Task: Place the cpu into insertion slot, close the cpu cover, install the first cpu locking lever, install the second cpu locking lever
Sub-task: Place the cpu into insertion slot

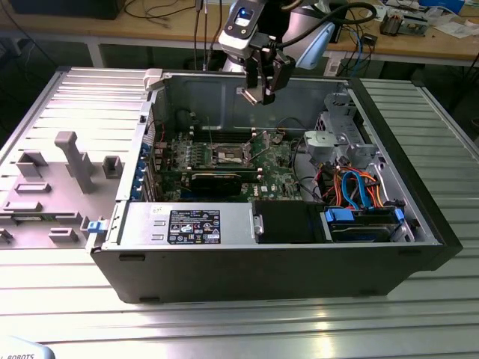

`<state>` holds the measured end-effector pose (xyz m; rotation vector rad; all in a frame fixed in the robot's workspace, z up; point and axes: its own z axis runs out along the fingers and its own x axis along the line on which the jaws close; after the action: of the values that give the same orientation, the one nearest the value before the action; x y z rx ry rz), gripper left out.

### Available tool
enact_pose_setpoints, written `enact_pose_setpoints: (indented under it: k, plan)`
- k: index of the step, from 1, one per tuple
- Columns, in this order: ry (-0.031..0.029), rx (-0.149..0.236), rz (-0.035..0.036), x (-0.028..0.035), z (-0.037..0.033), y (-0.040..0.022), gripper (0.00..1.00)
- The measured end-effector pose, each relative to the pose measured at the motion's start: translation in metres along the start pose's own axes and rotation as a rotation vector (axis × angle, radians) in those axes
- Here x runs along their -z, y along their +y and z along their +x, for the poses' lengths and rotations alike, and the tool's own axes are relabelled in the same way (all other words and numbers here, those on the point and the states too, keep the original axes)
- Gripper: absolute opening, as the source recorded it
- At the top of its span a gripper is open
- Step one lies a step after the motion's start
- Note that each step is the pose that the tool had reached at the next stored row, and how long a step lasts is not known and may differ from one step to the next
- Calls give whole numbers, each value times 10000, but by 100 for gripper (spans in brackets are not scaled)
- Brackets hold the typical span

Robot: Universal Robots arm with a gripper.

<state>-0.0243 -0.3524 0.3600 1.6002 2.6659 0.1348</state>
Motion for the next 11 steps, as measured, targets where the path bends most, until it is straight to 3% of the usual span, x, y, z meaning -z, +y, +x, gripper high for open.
enact_pose_setpoints:
  k: [11]
  plan:
    - [-4, -41, 0, 0, 0, 0, 54]
